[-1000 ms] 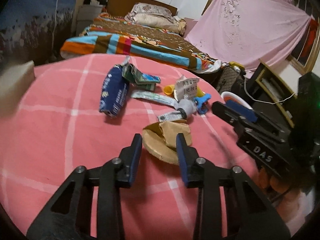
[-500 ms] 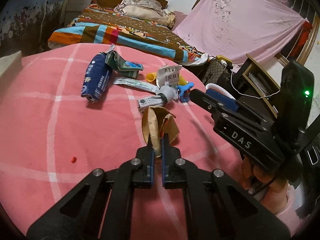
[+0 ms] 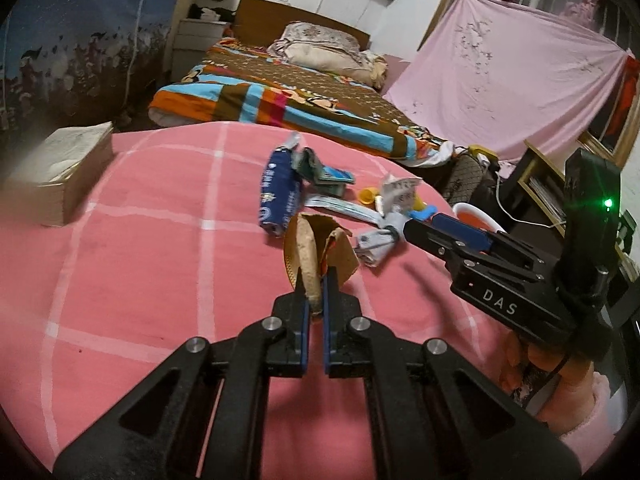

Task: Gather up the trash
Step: 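Grasp the tan paper scrap with left tool while right tool grasps the grey wad, then carry both held items over the orange bucket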

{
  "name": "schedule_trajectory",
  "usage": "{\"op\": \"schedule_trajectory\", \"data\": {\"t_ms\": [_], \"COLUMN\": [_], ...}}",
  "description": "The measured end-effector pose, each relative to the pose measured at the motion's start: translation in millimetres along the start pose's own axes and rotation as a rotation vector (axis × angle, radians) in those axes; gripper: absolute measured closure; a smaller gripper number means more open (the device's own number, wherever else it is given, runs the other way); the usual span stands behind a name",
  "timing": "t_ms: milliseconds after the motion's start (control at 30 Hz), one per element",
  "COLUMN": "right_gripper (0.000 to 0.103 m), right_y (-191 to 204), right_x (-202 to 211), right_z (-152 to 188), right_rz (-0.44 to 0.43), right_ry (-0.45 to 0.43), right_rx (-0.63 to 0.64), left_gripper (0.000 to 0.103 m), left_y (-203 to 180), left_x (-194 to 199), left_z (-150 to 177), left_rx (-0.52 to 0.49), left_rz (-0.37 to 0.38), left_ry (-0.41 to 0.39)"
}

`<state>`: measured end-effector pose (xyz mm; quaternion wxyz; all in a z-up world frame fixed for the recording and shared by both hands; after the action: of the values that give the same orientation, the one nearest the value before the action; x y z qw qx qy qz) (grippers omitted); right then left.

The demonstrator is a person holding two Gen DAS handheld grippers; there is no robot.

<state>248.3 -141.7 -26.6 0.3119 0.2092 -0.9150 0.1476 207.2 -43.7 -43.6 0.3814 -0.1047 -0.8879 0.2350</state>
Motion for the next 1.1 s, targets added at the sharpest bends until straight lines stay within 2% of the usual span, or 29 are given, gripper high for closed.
{"op": "schedule_trajectory", "data": {"t_ms": [300, 433, 467, 633, 800, 933, 1100], "right_gripper": [0.060, 0.070, 0.074, 0.077, 0.077, 0.077, 0.077], "right_y": [4, 1, 1, -3, -11, -35, -77], "right_x": [-32, -28, -27, -8, 32, 75, 122], "right_z": [8, 10, 11, 6, -5, -12, -6], "right_rz": [-0.068, -0.092, -0.100, -0.104, -0.082, 0.029, 0.293], "right_ry": [0.101, 0.082, 0.073, -0.017, -0.204, -0.380, -0.513], "right_rx": [-0.032, -0.056, -0.063, -0.083, -0.109, -0.117, -0.090], "left_gripper": [0.103, 0.103, 0.103, 0.103, 0.103, 0.103, 0.103], "left_y": [11, 12, 12, 3, -16, -46, -106], "left_x": [-8, -9, -8, 1, 11, 13, 7], "left_z": [0, 3, 4, 5, -1, -10, -19], "left_rx": [0.031, 0.032, 0.033, 0.004, -0.054, -0.117, -0.224], "left_rz": [-0.049, -0.059, -0.060, -0.058, -0.041, 0.011, 0.110], "left_ry": [0.022, 0.024, 0.023, -0.021, -0.116, -0.190, -0.273]}}
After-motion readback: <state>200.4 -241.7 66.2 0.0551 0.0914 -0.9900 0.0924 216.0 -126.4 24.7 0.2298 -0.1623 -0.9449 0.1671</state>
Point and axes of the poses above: each gripper's, at about its wrist camera, not at the fingertips, and x roughly against the way its jaws point, y to its left, z to its underside, the point moved 7 cm from there along -x, roughly the way its jaws point, and after that the axes turned 14 degrees about x, right-handed, at the moved point
